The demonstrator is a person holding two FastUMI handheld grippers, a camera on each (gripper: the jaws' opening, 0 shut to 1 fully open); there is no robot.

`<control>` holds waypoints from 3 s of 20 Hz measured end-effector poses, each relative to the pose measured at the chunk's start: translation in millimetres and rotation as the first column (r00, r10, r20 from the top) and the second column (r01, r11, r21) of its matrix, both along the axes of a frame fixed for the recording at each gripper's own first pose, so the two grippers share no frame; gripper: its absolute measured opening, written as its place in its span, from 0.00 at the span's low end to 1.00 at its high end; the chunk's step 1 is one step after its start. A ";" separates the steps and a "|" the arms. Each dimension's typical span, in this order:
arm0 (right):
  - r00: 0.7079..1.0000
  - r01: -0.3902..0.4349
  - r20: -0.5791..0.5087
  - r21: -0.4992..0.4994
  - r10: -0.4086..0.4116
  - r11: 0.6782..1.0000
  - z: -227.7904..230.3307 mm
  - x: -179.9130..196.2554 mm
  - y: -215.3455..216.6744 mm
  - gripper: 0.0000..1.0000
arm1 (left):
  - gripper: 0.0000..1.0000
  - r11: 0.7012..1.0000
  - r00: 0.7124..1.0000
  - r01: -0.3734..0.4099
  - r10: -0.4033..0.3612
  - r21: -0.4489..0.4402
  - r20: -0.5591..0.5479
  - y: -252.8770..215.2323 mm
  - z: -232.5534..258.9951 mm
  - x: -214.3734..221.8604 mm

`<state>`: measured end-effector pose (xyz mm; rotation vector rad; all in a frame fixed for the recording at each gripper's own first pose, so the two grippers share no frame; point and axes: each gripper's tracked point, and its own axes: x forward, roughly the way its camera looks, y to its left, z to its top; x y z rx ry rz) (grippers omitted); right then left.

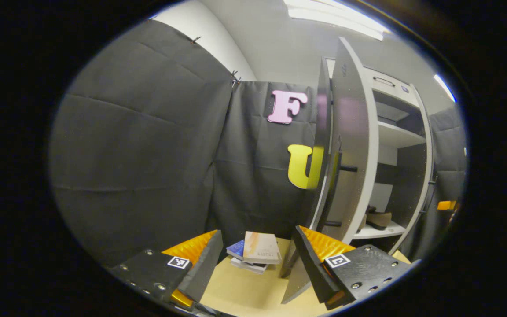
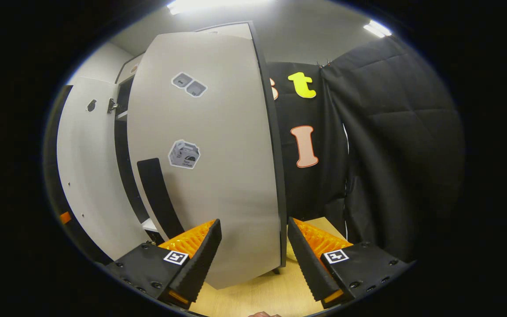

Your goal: Grab one shoe with the right hand and put it into the shoe cabinet, grab the other shoe with the left hand and put it into the shoe cabinet; then close the right door with the right hand and the left door with the left hand.

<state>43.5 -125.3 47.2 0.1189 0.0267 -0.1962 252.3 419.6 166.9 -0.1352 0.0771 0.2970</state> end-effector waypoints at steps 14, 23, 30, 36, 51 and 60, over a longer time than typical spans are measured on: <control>0.998 0.033 -0.048 0.020 -0.032 0.999 -34.6 -25.2 -4.4 0.92 | 1.00 0.973 0.969 0.230 -0.230 0.020 0.090 -5.6 60.8 88.2; 0.998 0.055 -0.042 0.056 -0.052 0.997 -42.8 -25.5 -6.7 0.96 | 1.00 0.952 0.961 0.267 -0.275 0.147 0.035 -39.6 68.6 87.0; 0.999 0.041 -0.018 0.042 -0.041 0.998 -40.1 -15.7 7.3 0.96 | 1.00 0.955 0.966 0.247 -0.256 0.161 0.034 -101.6 67.7 87.0; 0.999 0.026 -0.031 0.024 -0.025 0.999 -45.6 -17.0 15.1 0.96 | 1.00 0.951 0.963 0.271 -0.268 0.149 -0.038 -161.2 42.9 113.6; 0.983 0.172 -0.047 -0.075 -0.176 0.982 -62.4 -43.0 -8.7 0.96 | 1.00 0.933 0.935 0.348 -0.352 0.095 0.034 -217.3 23.5 100.7; 0.994 0.093 0.069 -0.076 -0.088 0.993 -33.1 -21.1 40.6 0.96 | 1.00 0.946 0.947 0.303 -0.313 0.119 0.078 -220.0 8.6 44.8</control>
